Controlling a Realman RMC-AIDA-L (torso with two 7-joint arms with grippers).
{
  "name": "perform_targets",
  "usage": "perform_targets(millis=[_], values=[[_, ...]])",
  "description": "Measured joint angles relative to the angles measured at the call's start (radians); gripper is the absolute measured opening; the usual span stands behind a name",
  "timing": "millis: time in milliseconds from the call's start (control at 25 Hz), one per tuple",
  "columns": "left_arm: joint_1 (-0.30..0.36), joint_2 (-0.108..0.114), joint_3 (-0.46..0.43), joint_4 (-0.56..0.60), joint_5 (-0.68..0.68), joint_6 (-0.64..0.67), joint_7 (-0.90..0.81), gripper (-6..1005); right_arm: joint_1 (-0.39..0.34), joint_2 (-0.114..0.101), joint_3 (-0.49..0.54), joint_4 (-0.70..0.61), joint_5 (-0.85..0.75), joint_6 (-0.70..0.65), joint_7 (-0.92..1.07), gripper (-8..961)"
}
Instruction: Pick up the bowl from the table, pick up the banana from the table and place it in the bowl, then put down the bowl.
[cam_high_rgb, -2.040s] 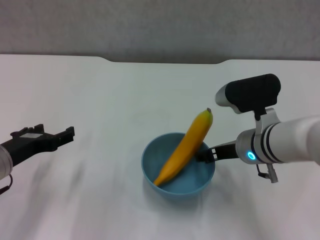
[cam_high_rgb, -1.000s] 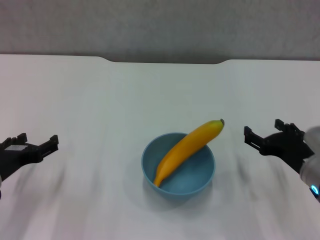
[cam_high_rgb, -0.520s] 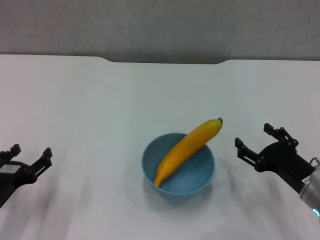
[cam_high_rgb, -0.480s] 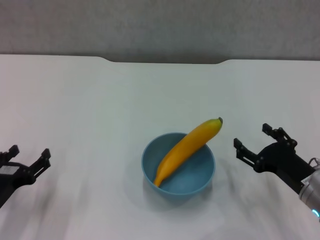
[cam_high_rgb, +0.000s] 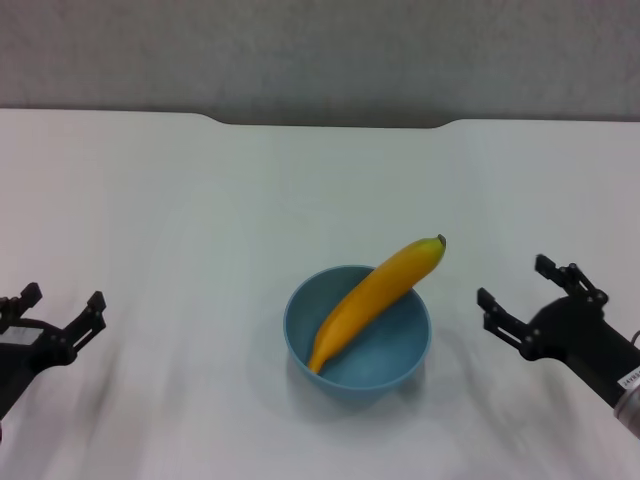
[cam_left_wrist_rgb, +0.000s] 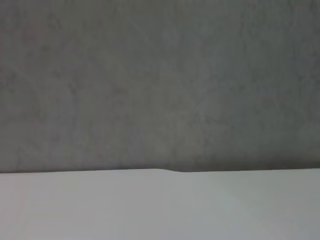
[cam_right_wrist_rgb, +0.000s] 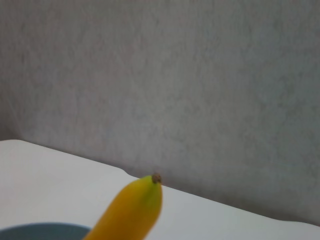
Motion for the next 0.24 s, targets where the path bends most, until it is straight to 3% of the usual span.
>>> perform_targets(millis=[240], values=[[-0.019,0.007,0.012,-0.002,-0.006,-0.097,0.011,908,-0.02,-0.001,-0.004,-0.061,0.136,0.122,-0.01,907]])
